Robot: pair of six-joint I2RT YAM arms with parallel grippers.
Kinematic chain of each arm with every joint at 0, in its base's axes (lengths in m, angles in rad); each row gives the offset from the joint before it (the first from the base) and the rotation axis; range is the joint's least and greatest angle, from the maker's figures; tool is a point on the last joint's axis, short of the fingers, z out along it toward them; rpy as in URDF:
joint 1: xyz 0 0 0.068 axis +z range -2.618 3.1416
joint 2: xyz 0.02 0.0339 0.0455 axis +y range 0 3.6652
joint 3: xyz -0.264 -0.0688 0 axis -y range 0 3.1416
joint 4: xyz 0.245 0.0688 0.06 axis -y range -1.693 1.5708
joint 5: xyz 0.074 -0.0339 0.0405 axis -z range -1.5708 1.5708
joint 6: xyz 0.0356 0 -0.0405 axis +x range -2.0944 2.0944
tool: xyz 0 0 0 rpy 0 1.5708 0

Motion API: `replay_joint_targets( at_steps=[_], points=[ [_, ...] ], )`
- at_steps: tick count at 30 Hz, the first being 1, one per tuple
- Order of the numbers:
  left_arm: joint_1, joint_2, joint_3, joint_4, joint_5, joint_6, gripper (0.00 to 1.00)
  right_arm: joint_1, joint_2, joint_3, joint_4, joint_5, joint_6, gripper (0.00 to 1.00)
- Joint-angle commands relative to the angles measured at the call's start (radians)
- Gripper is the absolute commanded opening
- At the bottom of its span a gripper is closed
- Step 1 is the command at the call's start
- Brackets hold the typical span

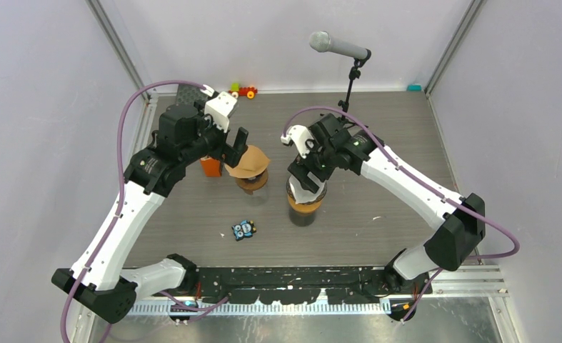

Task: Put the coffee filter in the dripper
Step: Adjust the coffee filter in the coffee dripper.

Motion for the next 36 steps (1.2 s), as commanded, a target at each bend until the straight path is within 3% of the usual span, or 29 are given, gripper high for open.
replay_joint_targets(
  at_steps=[1,36],
  points=[
    [0.003,-0.019,-0.005,0.044,-0.010,0.015,1.00,0.004,-0.070,0.052,-0.012,-0.002,0.001,0.87],
    [0.003,-0.016,-0.006,0.045,-0.005,0.014,1.00,0.004,0.008,-0.146,0.141,0.029,0.026,0.87]
  ],
)
